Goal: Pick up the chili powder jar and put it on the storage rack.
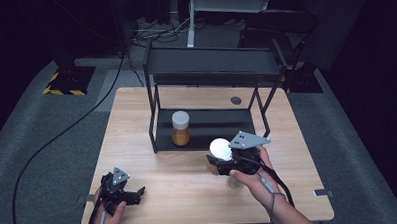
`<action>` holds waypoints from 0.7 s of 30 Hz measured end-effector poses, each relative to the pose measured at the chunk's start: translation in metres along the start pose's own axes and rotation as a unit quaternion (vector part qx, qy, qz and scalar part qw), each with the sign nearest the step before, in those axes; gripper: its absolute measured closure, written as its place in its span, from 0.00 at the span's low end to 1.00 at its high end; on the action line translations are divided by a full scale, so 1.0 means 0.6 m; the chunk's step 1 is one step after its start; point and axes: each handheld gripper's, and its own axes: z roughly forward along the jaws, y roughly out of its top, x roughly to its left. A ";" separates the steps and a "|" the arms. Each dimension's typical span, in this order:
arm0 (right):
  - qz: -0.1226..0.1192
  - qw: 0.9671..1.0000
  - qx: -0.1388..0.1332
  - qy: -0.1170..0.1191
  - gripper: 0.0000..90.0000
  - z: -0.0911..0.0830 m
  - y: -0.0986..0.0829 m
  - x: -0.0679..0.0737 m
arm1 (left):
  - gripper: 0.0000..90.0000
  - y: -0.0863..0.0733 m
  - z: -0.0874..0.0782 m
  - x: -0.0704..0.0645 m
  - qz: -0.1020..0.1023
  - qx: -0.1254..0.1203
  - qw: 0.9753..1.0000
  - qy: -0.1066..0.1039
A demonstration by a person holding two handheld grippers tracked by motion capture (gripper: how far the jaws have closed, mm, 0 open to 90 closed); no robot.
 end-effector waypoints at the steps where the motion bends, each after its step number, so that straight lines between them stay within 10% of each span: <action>1: -0.001 1.000 0.000 -0.001 0.34 0.002 0.004 -0.003 | 0.00 0.000 0.000 0.000 0.000 0.000 1.000 0.000; 21: 0.002 1.000 -0.003 -0.010 0.34 0.049 0.057 -0.044 | 0.00 0.001 0.000 0.000 -0.001 0.001 1.000 0.001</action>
